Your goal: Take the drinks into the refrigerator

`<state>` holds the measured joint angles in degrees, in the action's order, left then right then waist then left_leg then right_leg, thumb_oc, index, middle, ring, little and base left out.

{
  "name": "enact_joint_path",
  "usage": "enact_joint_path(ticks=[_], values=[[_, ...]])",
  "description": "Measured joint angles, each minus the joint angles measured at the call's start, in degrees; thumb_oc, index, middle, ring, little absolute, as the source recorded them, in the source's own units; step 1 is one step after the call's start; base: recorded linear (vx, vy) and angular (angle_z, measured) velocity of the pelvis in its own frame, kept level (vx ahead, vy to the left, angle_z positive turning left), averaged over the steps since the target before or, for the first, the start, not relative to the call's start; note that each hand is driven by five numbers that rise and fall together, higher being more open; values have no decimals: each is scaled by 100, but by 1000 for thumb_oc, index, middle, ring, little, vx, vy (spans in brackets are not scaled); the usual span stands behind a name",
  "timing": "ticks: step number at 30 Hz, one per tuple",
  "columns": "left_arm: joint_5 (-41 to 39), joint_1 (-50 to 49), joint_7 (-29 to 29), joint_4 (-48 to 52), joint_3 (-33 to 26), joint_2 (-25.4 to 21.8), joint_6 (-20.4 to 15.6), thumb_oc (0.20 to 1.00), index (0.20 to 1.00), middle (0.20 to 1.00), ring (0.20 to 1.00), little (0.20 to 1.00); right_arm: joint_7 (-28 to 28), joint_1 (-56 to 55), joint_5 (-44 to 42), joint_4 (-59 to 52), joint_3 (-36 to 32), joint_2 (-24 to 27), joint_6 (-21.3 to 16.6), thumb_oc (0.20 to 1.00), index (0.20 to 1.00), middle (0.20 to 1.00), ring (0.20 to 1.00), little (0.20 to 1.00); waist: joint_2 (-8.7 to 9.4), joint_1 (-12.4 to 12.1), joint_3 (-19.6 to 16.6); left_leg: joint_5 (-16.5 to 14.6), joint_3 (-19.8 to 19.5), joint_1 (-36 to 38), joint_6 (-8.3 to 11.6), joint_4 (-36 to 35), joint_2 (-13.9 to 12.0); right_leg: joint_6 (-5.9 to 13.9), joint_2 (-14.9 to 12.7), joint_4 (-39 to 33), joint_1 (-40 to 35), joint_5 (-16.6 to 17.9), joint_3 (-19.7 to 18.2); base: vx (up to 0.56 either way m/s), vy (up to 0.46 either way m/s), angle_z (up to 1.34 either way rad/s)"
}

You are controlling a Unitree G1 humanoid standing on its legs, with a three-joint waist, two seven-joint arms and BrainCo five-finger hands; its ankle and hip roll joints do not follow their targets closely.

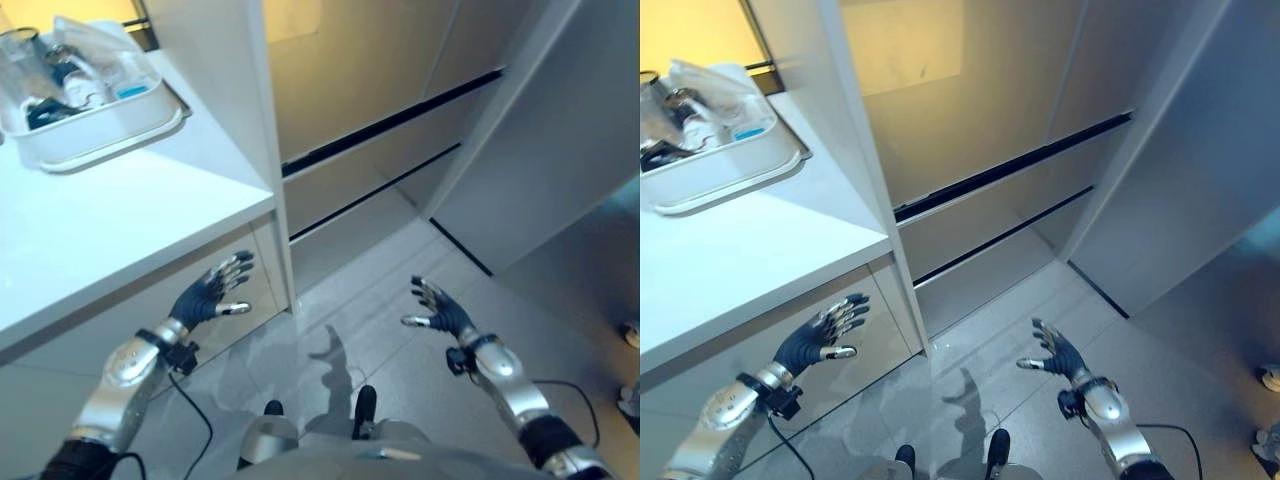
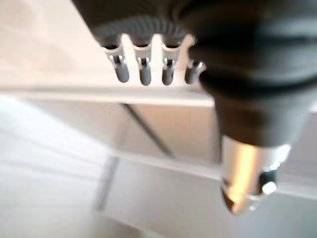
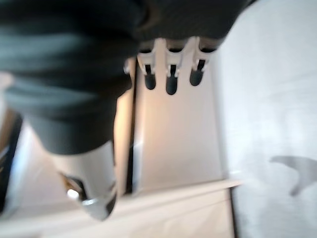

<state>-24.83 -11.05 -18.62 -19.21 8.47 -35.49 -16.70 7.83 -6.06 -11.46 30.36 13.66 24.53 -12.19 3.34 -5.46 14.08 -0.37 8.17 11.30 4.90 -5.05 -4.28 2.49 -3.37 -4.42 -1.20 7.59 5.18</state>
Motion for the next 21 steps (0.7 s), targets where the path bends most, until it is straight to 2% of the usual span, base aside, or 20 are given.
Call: enact_joint_path(ticks=[1, 3, 5, 7, 9, 10, 12, 14, 16, 21], values=[[297, -23, 142, -471, 0, 116, 15, 1000, 1000, 1000, 1000, 1000, 28, -120, 4, 170, 44, -21, 19, 1000, 1000, 1000, 1000, 1000, 17, -7, -74, -17, 83, 4, -3, -1, -15, -4, 9, 1, 29, 6, -46, -34, 10, -30], [670, -11, 274, -951, 38, 294, -48, 1000, 1000, 1000, 1000, 1000, 54, -283, 4, 544, 32, -149, -25, 1000, 1000, 1000, 1000, 1000, 94, 187, -138, -20, 138, 6, -2, 2, -4, -2, 25, -11, 83, 39, -136, -36, 7, -21], [1183, 251, 607, -2155, -4, 718, -29, 1000, 1000, 1000, 1000, 1000, 37, -136, 29, 1498, 62, -391, 9, 1000, 1000, 1000, 1000, 1000, 126, 173, -306, -41, 269, 21, -8, -1, -1, 19, 26, -45, 113, 55, -195, -9, 4, -23], [1518, 322, 757, -2585, -3, 878, -28, 1000, 1000, 1000, 1000, 1000, 27, -148, 69, 1805, 62, -479, 12, 1000, 1000, 1000, 1000, 1000, 157, 183, -340, -44, 322, 15, -11, -2, 0, 20, 18, -80, 139, 56, -221, 3, 14, -22], [1894, 509, 961, -3593, -127, 1177, -23, 1000, 1000, 1000, 1000, 1000, -51, -16, 148, 2514, 52, -644, 20, 1000, 1000, 1000, 1000, 1000, 173, 172, -398, -43, 409, 71, -10, 0, -4, 23, 13, -77, 121, 58, -218, 13, 20, -19], [1996, 587, 1108, -4184, -152, 1340, 91, 1000, 1000, 1000, 1000, 1000, -118, 2, 208, 2846, 54, -722, 78, 1000, 1000, 1000, 1000, 1000, 166, 199, -477, -62, 428, 103, -9, -2, -7, 18, 16, -74, 113, 64, -220, 14, 16, -8], [2200, 582, 1229, -4580, -214, 1451, 131, 1000, 1000, 1000, 1000, 1000, -188, -33, 287, 3112, 35, -806, 77, 1000, 1000, 1000, 1000, 1000, 154, 223, -520, -69, 428, 103, -7, -4, -4, 18, 18, -73, 115, 64, -221, 13, 11, -2], [2420, 545, 1460, -5037, -359, 1607, 329, 1000, 1000, 1000, 1000, 1000, -310, 21, 360, 3633, 13, -1001, 145, 1000, 1000, 1000, 1000, 1000, 197, 250, -630, -86, 438, 103, -33, -3, 1, 17, 19, -71, 119, 64, -236, 17, 9, -1], [2408, 476, 1555, -5344, -542, 1717, 517, 1000, 1000, 1000, 1000, 1000, -365, 28, 372, 3703, -36, -1060, 188, 1000, 1000, 1000, 1000, 1000, 177, 279, -717, -106, 456, 110, -45, -15, 6, 17, 17, -72, 118, 64, -259, 4, 8, -2], [2133, 468, 1602, -5358, -699, 1827, 628, 1000, 1000, 1000, 1000, 1000, -389, 95, 398, 3700, 42, -1190, 248, 1000, 1000, 1000, 1000, 1000, 174, 201, -781, -121, 462, 106, -56, -26, 24, 17, -2, -76, 121, 64, -272, 0, 0, 0]])
